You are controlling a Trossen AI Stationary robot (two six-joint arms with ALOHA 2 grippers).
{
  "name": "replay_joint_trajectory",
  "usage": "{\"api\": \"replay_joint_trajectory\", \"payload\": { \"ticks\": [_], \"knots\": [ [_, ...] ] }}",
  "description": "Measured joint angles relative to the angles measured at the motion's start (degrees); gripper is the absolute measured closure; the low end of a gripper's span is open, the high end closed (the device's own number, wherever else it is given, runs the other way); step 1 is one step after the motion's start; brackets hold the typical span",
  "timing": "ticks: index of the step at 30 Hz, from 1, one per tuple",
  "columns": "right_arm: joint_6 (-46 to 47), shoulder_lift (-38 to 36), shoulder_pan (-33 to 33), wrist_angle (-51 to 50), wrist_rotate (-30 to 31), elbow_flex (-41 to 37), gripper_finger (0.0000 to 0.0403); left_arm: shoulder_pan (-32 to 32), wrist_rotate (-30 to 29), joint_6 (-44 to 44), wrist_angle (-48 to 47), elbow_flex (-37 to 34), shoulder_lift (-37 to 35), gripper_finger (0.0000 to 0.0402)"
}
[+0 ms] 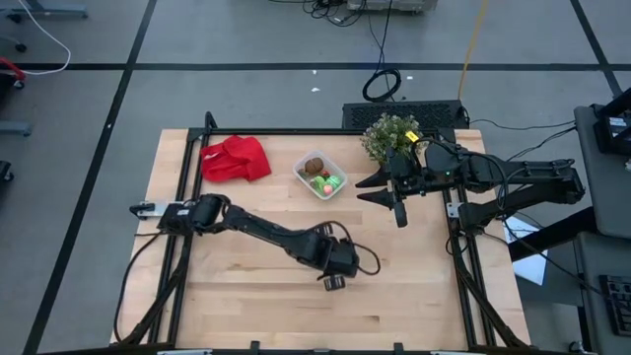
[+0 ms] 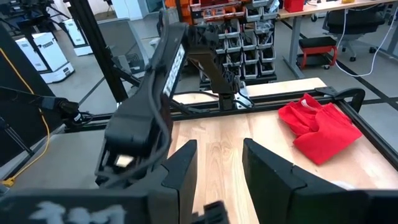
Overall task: Pick and placing Produce into tupperware
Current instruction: Put the pink peach into the transparent bin
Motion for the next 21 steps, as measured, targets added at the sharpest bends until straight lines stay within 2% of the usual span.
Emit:
{"api": "replay_joint_trajectory", "payload": {
  "ticks": [14,21],
  "knots": [
    [-0.2,0.0,0.0,-0.5,0.0,0.0,0.0284,5.8,-11.6,2.7,-12.3,0.0,-11.6,0.0284],
    [0.0,0.0,0.0,-1.1,0.0,0.0,0.0284,12.0,-12.0,6.7,-14.1,-0.8,-15.1,0.0284]
  ]
}}
